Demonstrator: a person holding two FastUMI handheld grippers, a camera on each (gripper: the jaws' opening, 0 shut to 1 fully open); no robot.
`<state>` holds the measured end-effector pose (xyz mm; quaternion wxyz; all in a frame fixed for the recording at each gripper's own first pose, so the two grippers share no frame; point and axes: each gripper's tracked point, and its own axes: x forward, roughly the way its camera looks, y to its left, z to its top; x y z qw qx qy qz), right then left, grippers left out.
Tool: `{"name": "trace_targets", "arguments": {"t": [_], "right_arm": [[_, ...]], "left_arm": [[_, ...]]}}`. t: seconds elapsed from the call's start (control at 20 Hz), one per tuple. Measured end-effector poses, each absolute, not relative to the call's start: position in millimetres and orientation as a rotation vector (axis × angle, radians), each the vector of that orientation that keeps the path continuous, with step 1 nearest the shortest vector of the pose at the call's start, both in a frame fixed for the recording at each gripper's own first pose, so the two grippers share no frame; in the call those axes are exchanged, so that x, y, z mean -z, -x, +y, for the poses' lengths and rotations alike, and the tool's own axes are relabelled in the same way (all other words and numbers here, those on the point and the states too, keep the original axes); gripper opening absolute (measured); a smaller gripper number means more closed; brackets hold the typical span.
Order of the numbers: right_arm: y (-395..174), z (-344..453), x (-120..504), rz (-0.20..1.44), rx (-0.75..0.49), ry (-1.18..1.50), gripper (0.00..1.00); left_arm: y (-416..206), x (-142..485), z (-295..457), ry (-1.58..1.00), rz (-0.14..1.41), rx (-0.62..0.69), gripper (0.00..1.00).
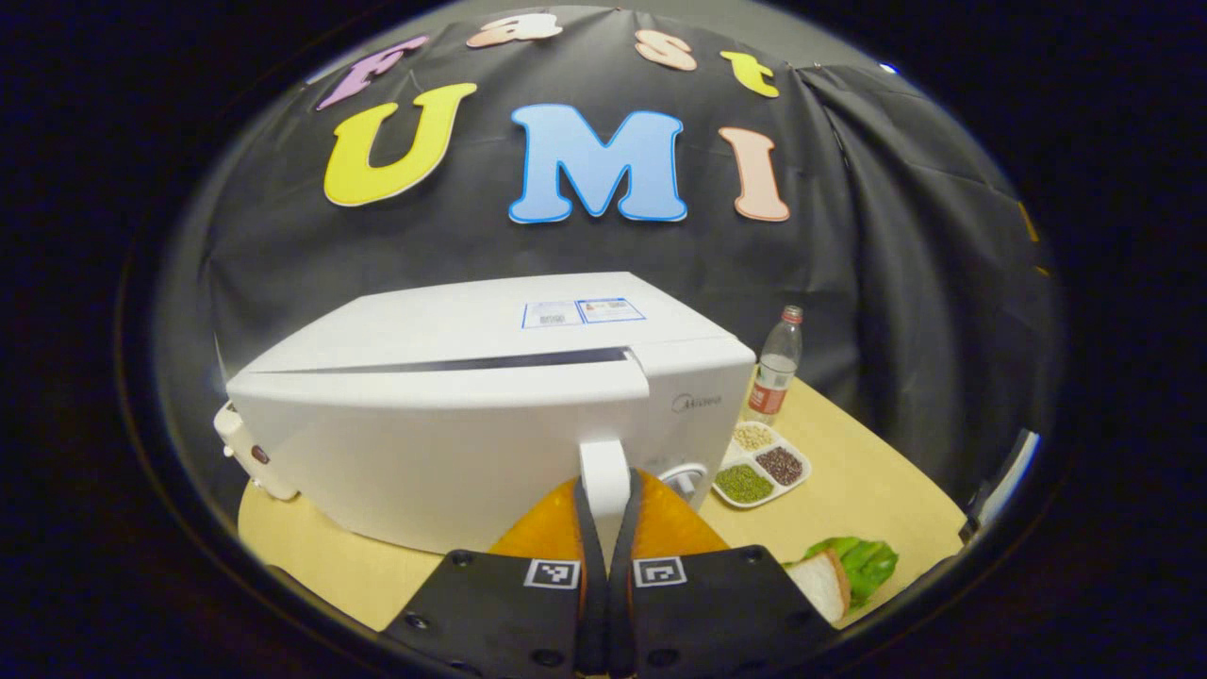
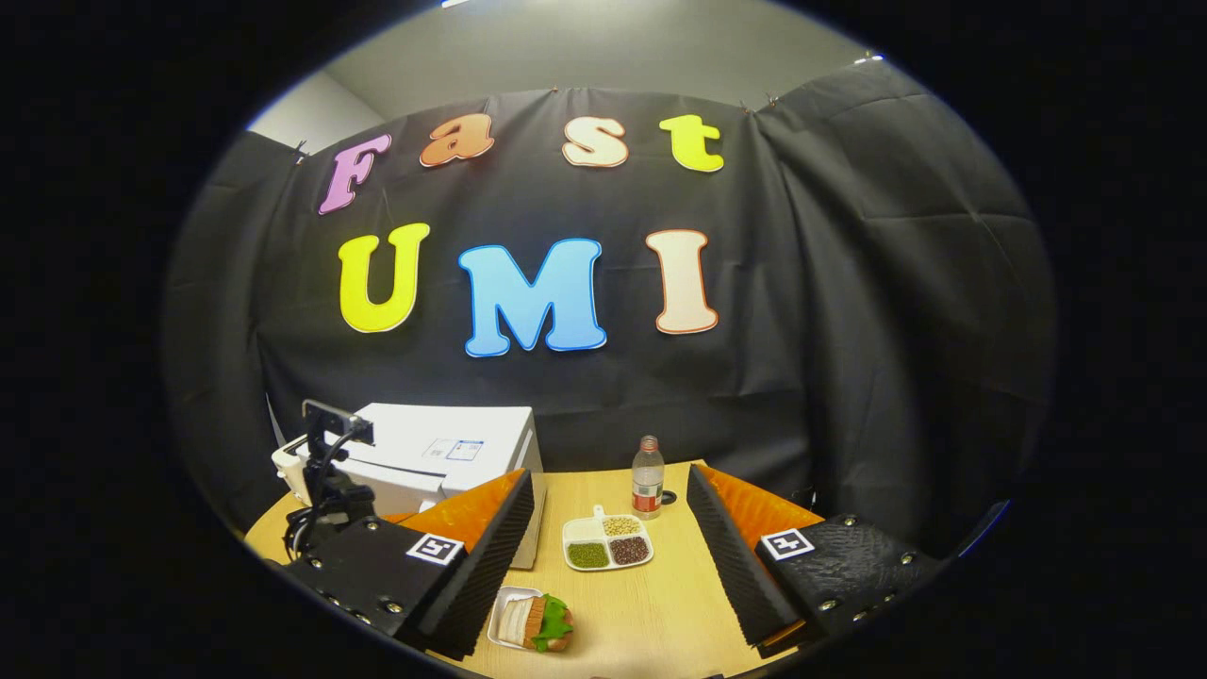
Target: Open the microwave oven with the left hand, put the food in, and close the microwave oven.
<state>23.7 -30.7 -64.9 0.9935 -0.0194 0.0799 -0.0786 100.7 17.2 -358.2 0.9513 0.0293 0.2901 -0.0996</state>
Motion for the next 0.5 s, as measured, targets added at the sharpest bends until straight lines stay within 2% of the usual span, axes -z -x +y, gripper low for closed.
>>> {"name": "trace_targets", "arguments": {"t": [0.5], "right_arm": [[-27.4,39.7,73.7,0.151,0.066,0.016,0.99]], "left_arm": [[26.2,332.6,70.4,-0.133,0.658,0.362,0.07]]}}
